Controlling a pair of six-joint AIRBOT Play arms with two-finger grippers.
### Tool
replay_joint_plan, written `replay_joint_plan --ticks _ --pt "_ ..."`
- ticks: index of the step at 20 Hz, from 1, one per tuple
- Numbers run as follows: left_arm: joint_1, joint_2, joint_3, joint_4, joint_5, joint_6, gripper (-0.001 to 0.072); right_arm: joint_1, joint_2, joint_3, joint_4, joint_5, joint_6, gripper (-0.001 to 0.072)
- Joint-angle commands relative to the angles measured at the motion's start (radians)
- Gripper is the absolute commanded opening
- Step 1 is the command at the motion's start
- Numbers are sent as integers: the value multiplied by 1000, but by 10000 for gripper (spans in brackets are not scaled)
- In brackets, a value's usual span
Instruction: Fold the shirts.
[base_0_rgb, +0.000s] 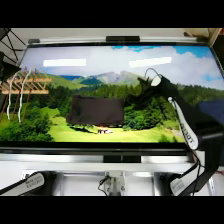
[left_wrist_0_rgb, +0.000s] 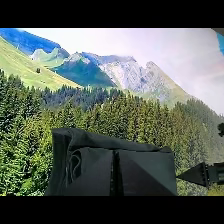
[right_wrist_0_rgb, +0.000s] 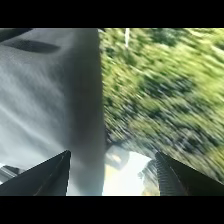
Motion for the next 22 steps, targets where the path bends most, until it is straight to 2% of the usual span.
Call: replay_joint_plan --ticks 1,4,5,6,7,8,9,11,13,18,22 --pt "0 0 0 0 0 3 31 43 -56 -7 116 -58 -71 642" --pt "0 0 0 0 0 3 31 70 -92 -7 206 -70 -100 639" --pt "0 0 0 0 0 2 31 73 -99 -7 251 -75 -132 563" --pt "0 0 0 0 0 2 31 76 -98 -7 303 -81 -185 410" --pt "0 0 0 0 0 2 31 76 -96 -5 365 -86 -249 220" --pt "0 0 0 0 0 2 31 72 -94 1 426 -85 -304 106" --pt "0 0 0 0 0 2 31 64 -93 16 489 -71 -350 70" --pt "0 0 0 0 0 2 31 26 -93 84 595 14 -388 70" --pt "0 -4 0 0 -2 2 31 -29 -75 179 579 104 -349 69" --pt "-1 -7 -1 0 -12 2 31 -245 85 334 277 195 -132 69" --pt "-2 -7 -1 0 -19 2 31 -503 240 364 161 265 -31 69"
